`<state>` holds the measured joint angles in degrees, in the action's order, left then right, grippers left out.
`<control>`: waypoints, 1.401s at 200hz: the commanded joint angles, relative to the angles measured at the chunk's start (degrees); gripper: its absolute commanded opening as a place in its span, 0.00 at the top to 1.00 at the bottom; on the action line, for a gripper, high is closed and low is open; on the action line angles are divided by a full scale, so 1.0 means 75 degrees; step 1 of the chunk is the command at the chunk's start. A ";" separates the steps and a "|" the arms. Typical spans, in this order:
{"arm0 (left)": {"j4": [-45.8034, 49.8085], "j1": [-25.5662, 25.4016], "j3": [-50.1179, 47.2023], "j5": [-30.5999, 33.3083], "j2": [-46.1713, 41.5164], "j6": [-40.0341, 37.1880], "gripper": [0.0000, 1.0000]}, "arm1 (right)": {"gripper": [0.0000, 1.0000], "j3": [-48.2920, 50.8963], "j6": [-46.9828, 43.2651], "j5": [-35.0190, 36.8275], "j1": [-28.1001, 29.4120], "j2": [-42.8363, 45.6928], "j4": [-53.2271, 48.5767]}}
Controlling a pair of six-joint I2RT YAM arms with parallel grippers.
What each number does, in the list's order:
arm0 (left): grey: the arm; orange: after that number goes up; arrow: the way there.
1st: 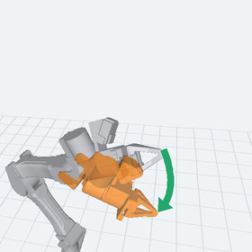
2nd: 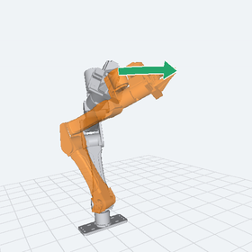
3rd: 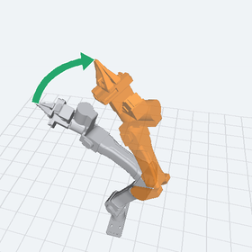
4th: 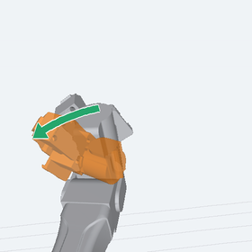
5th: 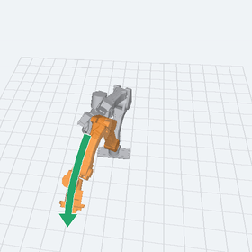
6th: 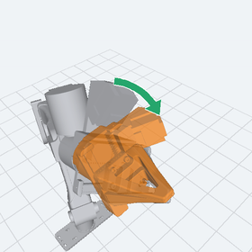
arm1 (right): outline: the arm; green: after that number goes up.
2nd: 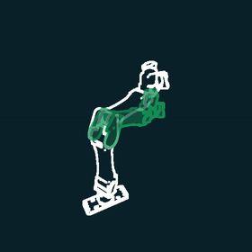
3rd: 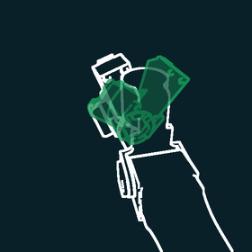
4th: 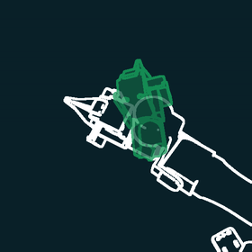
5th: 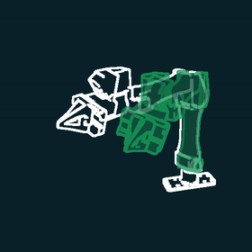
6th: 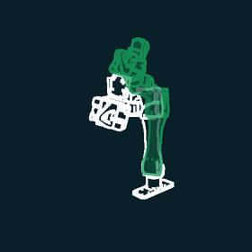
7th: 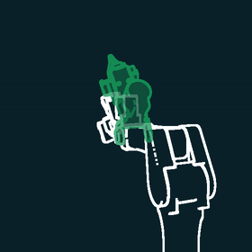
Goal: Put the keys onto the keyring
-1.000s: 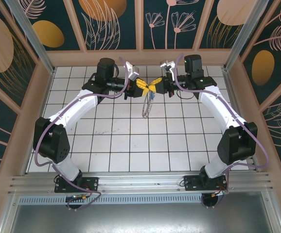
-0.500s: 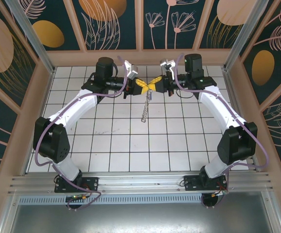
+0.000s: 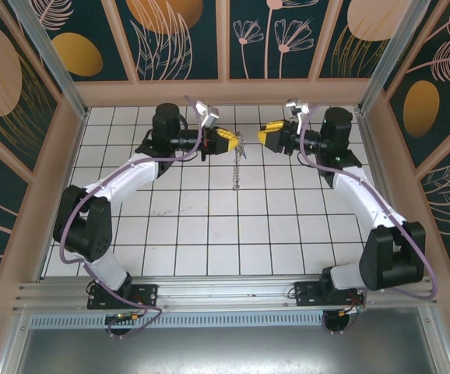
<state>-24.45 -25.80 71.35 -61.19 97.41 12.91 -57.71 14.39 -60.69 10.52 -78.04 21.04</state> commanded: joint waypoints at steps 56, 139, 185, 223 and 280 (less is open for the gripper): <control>-0.3527 0.0020 -0.0852 0.0236 -0.0209 0.2610 1.00 | 0.55 0.1745 0.2827 0.0287 0.0365 0.0003 0.4592; -0.4123 0.0023 -0.0947 0.0120 -0.0027 0.3207 1.00 | 0.54 0.1580 0.2968 0.0427 0.0962 -0.0612 0.5147; -0.4146 0.0024 -0.0960 0.0040 0.0000 0.3273 1.00 | 0.53 0.1418 0.3136 0.0361 0.0997 -0.0863 0.5424; -0.4136 0.0022 -0.0950 0.0004 0.0059 0.3288 1.00 | 0.53 0.1240 0.3132 0.0252 0.1071 -0.0975 0.5422; -0.4126 0.0018 -0.0900 -0.0051 0.0065 0.3326 1.00 | 0.61 0.1002 0.3120 0.0157 0.1146 -0.1169 0.5386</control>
<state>-51.68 -25.80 64.12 -60.20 97.51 37.17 -48.14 37.74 -58.17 18.57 -86.21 58.28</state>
